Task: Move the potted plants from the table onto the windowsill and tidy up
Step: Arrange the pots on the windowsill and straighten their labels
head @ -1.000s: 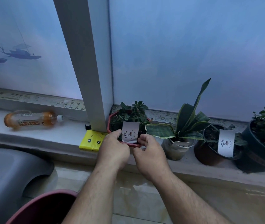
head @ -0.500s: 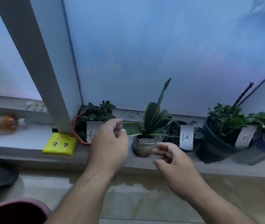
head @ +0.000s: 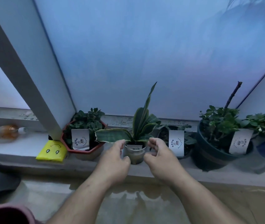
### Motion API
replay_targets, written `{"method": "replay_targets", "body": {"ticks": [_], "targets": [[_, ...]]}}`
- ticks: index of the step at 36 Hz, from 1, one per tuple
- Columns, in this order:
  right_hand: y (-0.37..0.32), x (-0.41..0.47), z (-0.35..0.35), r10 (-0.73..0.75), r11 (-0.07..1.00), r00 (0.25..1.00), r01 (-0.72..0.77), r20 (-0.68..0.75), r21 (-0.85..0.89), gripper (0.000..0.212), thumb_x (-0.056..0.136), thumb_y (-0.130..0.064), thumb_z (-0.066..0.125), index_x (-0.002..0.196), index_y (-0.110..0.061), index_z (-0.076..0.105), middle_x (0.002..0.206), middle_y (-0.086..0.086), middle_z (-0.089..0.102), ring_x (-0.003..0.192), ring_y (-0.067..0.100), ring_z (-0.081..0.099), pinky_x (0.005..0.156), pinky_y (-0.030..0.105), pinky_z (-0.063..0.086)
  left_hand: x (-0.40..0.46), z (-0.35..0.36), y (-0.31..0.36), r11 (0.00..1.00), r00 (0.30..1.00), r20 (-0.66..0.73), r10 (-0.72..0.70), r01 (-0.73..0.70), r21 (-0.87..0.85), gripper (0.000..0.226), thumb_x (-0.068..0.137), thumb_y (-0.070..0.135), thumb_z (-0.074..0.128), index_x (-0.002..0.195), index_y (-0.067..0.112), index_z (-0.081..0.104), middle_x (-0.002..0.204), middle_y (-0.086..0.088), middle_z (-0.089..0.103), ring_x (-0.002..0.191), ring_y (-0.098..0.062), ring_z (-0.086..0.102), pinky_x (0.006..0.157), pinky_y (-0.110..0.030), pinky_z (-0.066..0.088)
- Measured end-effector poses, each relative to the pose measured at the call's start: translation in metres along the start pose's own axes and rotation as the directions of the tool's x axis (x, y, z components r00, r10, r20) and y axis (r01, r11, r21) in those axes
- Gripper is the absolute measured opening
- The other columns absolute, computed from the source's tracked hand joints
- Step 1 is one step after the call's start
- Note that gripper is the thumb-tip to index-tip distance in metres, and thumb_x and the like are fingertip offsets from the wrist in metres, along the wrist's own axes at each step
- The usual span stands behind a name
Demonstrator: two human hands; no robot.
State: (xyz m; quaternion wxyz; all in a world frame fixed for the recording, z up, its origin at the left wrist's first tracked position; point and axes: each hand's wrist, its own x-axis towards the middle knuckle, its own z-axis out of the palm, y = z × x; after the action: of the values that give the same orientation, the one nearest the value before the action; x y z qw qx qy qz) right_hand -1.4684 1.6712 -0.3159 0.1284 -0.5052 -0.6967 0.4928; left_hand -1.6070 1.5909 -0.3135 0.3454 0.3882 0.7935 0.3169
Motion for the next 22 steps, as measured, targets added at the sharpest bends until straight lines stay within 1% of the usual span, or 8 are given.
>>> {"method": "replay_targets", "body": {"ticks": [2,4,7,9,12,15,18,22], "targets": [[-0.001,0.002,0.001,0.007,1.000,1.000,-0.007,0.021,0.004,0.069,0.088,-0.016,0.056,0.152,-0.022,0.033,0.114,-0.018,0.055,0.101,0.006,0.064,0.088,0.028,0.054,0.000,0.004,0.000,1.000,1.000,0.003,0.003,-0.003,0.007,0.063,0.095,0.015,0.054,0.152,0.030,0.031,0.154,0.004,0.043,0.136,-0.012,0.045,0.106,-0.027,0.040],[-0.001,0.002,0.000,0.011,1.000,0.999,-0.011,0.037,0.012,0.068,0.088,-0.014,0.056,0.152,-0.021,0.034,0.092,-0.022,0.052,0.095,0.009,0.067,0.082,0.027,0.053,0.001,0.008,0.000,1.000,1.000,0.001,0.006,-0.006,0.007,0.064,0.095,0.014,0.054,0.153,0.030,0.030,0.156,0.004,0.040,0.138,-0.012,0.043,0.108,-0.029,0.040],[-0.001,0.003,-0.001,0.011,1.000,0.999,-0.012,0.046,0.014,0.069,0.087,-0.014,0.056,0.151,-0.021,0.033,0.082,-0.016,0.051,0.085,0.011,0.065,0.080,0.030,0.054,0.003,0.010,0.001,1.000,1.000,-0.009,0.006,-0.006,0.010,0.065,0.094,0.013,0.054,0.153,0.028,0.030,0.157,0.005,0.038,0.141,-0.012,0.040,0.116,-0.035,0.036],[0.000,0.004,-0.001,0.008,1.000,0.998,-0.009,0.062,0.023,0.070,0.086,-0.016,0.058,0.151,-0.022,0.033,0.093,-0.017,0.053,0.087,0.006,0.064,0.082,0.029,0.053,0.004,0.012,0.002,1.000,1.000,-0.016,0.007,-0.006,0.006,0.064,0.094,0.012,0.053,0.153,0.027,0.031,0.156,0.006,0.040,0.140,-0.011,0.041,0.115,-0.032,0.036],[0.001,0.005,-0.001,0.019,0.998,0.996,-0.024,0.083,0.059,0.071,0.086,-0.016,0.059,0.152,-0.022,0.033,0.117,-0.016,0.052,0.095,-0.002,0.060,0.082,0.019,0.049,0.004,0.016,0.003,1.000,1.000,-0.008,0.015,-0.015,0.015,0.063,0.095,0.010,0.052,0.152,0.026,0.032,0.154,0.006,0.042,0.138,-0.009,0.042,0.111,-0.027,0.037],[0.002,0.005,-0.001,0.025,0.995,0.996,-0.034,0.088,0.097,0.071,0.087,-0.016,0.062,0.152,-0.021,0.034,0.143,-0.006,0.050,0.110,0.005,0.058,0.091,0.020,0.045,0.005,0.018,0.003,0.999,1.000,-0.004,0.026,-0.026,0.021,0.063,0.095,0.011,0.054,0.152,0.025,0.033,0.154,0.006,0.043,0.137,-0.010,0.043,0.112,-0.028,0.037],[0.005,0.007,0.000,0.011,0.994,0.996,-0.021,0.091,0.108,0.069,0.087,-0.015,0.060,0.151,-0.022,0.035,0.147,-0.005,0.049,0.095,0.005,0.062,0.080,0.021,0.046,0.006,0.018,0.002,0.999,0.999,-0.006,0.038,-0.037,0.024,0.063,0.094,0.011,0.054,0.152,0.025,0.033,0.155,0.006,0.041,0.140,-0.010,0.040,0.116,-0.032,0.036],[0.009,0.008,0.002,-0.001,0.993,0.997,-0.009,0.079,0.120,0.066,0.088,-0.013,0.059,0.149,-0.022,0.037,0.137,-0.009,0.054,0.080,0.001,0.062,0.071,0.017,0.045,0.007,0.017,0.002,0.999,0.999,-0.018,0.043,-0.042,0.016,0.062,0.095,0.010,0.052,0.152,0.025,0.033,0.155,0.007,0.041,0.141,-0.009,0.039,0.116,-0.029,0.034]]}}
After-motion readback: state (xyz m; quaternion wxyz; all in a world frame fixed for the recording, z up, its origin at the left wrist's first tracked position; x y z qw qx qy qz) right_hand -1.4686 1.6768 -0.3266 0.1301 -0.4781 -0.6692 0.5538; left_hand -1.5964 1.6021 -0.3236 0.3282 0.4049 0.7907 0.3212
